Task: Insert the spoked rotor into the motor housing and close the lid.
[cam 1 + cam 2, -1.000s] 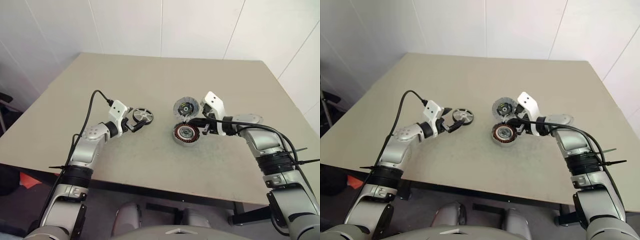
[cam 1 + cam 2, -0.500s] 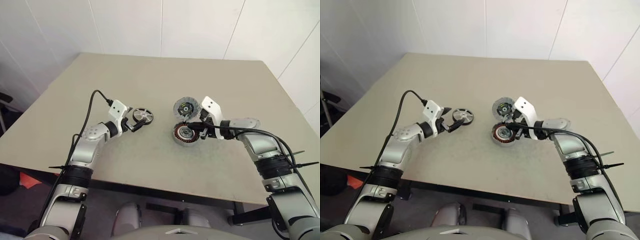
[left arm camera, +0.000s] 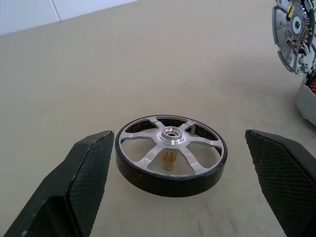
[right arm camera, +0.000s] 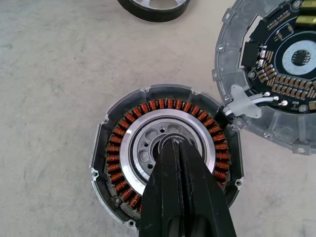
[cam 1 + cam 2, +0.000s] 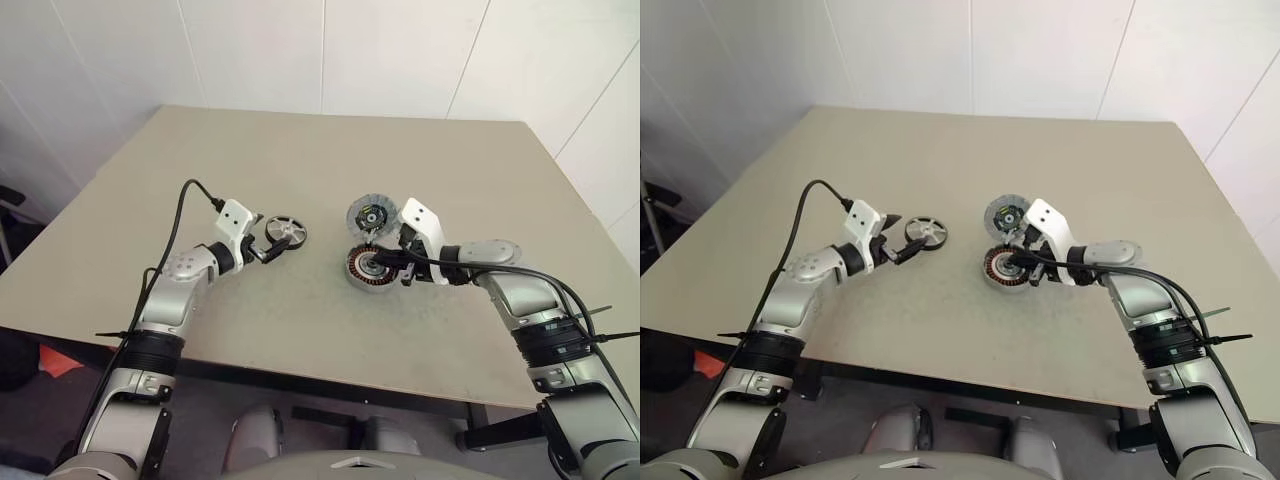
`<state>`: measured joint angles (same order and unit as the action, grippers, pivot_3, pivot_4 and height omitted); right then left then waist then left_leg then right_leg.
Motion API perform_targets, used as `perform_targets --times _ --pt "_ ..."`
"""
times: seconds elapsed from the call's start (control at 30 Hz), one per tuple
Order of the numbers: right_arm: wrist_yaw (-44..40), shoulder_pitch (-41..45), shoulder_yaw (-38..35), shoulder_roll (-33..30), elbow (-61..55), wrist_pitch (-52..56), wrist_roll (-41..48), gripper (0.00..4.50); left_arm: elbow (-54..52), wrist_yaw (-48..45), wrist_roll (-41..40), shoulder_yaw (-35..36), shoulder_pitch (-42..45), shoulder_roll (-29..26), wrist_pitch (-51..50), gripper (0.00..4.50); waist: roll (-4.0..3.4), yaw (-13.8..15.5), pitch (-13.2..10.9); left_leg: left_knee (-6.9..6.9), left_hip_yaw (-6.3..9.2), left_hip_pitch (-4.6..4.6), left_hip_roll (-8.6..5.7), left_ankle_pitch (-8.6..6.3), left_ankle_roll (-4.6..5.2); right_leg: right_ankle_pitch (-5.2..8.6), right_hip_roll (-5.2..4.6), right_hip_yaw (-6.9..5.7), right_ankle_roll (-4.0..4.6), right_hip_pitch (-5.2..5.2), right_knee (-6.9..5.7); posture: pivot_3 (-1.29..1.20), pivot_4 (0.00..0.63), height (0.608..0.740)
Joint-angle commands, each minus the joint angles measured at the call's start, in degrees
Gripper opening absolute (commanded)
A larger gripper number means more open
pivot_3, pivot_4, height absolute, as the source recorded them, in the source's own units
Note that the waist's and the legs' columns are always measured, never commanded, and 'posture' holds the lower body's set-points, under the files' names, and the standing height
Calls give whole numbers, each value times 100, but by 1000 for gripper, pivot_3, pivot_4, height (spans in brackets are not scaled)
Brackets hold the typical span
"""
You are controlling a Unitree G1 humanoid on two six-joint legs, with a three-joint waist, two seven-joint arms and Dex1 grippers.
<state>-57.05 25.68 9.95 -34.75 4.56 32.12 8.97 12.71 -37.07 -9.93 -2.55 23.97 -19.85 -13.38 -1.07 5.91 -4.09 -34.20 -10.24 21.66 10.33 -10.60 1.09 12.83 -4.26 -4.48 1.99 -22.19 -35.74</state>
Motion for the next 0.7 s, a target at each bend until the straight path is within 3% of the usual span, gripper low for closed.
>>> perform_targets --times 0.03,0.7 --pt "30 -61 24 -35 -378 86 50 31 -77 43 -7 147 127 -74 155 4500 0 0 0 0 0 0 0 0 0 0 0 0 0 0 0 0 0 740" --pt "245 245 -5 -13 -5 -4 -7 31 -28 54 -1 107 140 -67 219 4500 0 -1 0 -1 1 -2 0 1 -2 0 0 0 0 2 -2 0 0 740"
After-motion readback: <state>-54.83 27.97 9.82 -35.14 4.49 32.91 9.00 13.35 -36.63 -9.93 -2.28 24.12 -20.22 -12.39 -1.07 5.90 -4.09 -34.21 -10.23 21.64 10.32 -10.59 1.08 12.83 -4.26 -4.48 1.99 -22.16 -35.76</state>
